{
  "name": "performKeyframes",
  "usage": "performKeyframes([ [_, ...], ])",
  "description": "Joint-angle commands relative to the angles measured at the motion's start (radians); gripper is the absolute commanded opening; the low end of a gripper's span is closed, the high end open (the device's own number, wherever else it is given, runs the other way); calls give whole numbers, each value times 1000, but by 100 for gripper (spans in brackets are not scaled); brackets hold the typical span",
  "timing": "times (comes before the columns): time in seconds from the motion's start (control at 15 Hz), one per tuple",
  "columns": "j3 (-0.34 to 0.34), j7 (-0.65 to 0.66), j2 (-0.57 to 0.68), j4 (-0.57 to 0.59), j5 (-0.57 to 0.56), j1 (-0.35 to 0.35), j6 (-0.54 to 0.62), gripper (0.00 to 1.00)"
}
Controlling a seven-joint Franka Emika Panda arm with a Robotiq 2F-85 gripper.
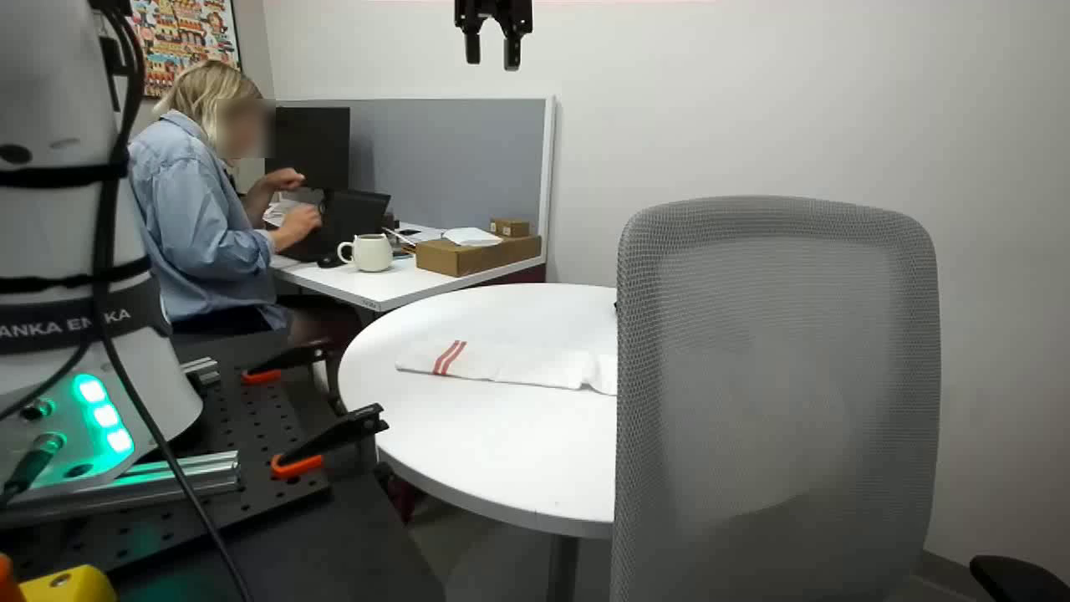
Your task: Fold the towel in three
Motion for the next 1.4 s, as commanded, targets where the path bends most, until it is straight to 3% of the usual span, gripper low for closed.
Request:
performKeyframes([
  [0.0, 8, -3, 0, 2, 4, -10, -2, 100],
  [0.6, 8, -3, 0, 2, 4, -10, -2, 100],
  [0.67, -2, -94, 12, 4, 19, 20, -34, 100],
  [0.87, 46, -125, 54, 1, -18, 45, -116, 100],
  [1.13, 135, -139, 161, -11, -22, 111, -125, 100],
  [1.33, 208, -122, 283, 10, -85, 144, -120, 100],
])
